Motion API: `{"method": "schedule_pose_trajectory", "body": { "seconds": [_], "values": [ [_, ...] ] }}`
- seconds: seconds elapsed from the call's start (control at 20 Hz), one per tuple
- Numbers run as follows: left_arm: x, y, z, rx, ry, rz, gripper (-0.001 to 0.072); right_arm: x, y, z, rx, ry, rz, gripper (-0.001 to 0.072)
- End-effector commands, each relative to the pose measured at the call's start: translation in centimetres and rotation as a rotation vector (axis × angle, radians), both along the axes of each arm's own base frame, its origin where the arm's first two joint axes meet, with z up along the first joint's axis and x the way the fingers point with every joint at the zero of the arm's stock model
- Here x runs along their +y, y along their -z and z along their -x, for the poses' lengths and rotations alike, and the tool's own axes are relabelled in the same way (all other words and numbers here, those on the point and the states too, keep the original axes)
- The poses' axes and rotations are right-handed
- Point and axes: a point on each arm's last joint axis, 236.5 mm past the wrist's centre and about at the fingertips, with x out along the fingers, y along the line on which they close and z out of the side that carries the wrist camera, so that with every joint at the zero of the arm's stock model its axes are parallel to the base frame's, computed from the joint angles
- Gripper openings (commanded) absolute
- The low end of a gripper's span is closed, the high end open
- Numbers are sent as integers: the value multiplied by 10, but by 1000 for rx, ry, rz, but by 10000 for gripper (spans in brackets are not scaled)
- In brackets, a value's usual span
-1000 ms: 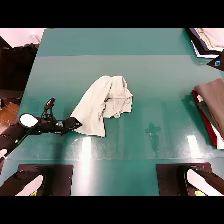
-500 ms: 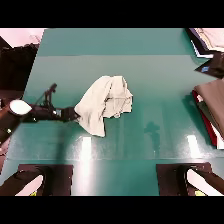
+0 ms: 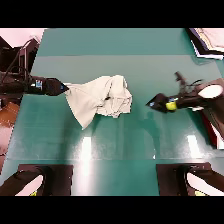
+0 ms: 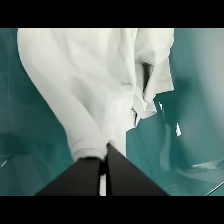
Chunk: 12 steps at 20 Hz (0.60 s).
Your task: Fold the shirts.
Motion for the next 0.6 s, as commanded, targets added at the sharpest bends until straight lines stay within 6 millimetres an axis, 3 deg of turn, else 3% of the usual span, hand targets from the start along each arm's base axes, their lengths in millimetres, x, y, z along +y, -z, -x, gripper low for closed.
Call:
{"method": "schedule_pose_trajectory", "body": {
  "seconds": [0.0,0.25,0.55],
  "values": [
    [6,-2,4,4,17,-44,24,38,53,-4,33,18,12,403],
    [6,2,9,26,29,-53,24,71,82,-12,97,53,-99,376],
    [6,2,9,26,29,-54,24,84,95,-20,57,86,-69,359]
  ]
}}
